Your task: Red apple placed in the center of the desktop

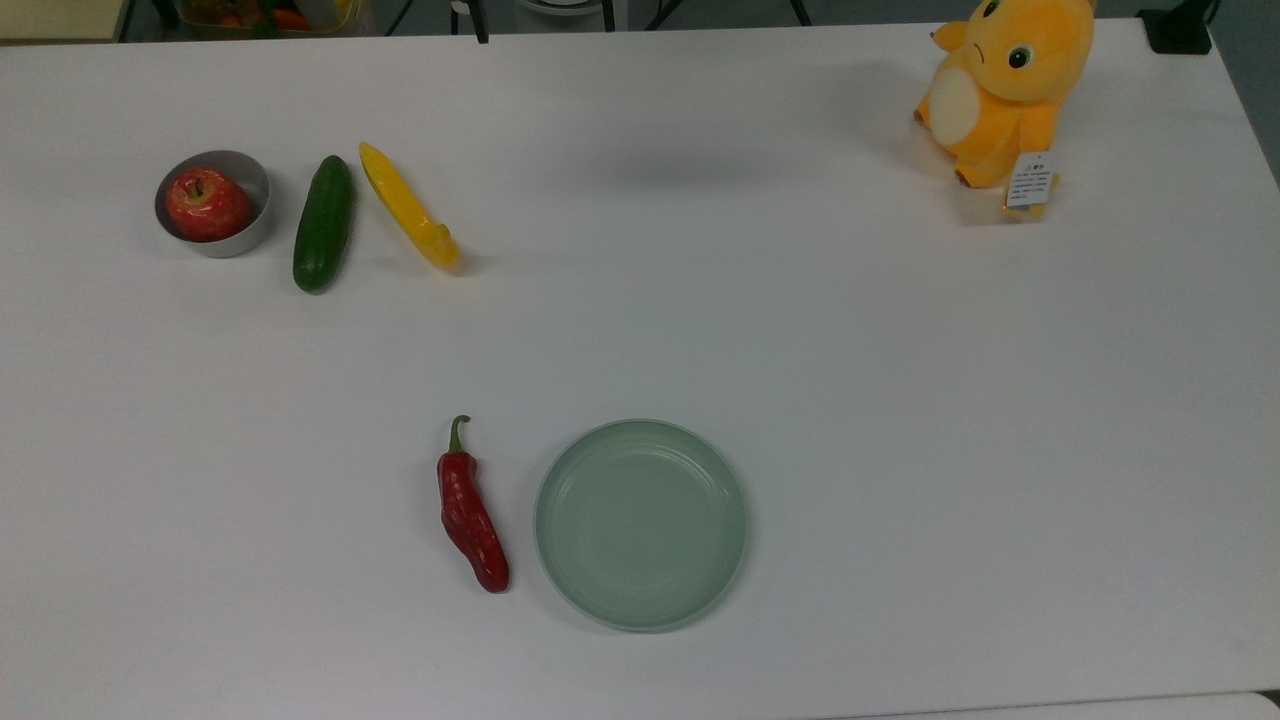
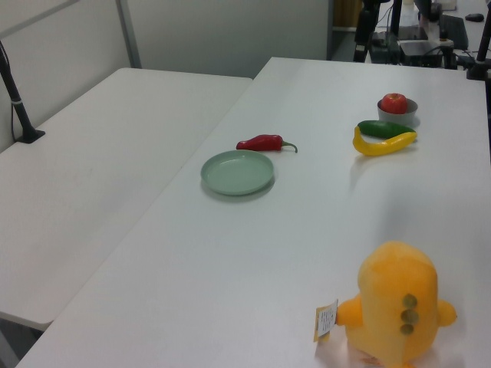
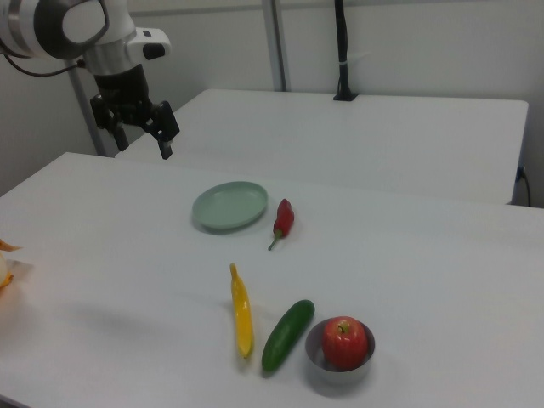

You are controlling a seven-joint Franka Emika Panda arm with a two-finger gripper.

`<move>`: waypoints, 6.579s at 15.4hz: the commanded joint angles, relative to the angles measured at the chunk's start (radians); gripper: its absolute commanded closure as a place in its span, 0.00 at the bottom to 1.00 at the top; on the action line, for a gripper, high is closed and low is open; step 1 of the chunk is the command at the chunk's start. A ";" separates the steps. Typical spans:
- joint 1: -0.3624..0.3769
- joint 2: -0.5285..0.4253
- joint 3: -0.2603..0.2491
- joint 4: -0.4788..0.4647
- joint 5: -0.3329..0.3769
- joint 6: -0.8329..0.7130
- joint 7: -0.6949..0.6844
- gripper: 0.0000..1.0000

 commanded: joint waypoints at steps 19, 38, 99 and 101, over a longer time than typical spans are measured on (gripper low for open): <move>-0.189 0.032 -0.059 -0.042 -0.102 0.023 -0.674 0.00; -0.260 0.276 -0.277 -0.286 -0.168 0.549 -0.940 0.00; 0.081 0.224 -0.061 -0.102 -0.018 0.210 -0.036 0.64; 0.102 0.254 -0.061 -0.127 -0.027 0.259 -0.036 0.64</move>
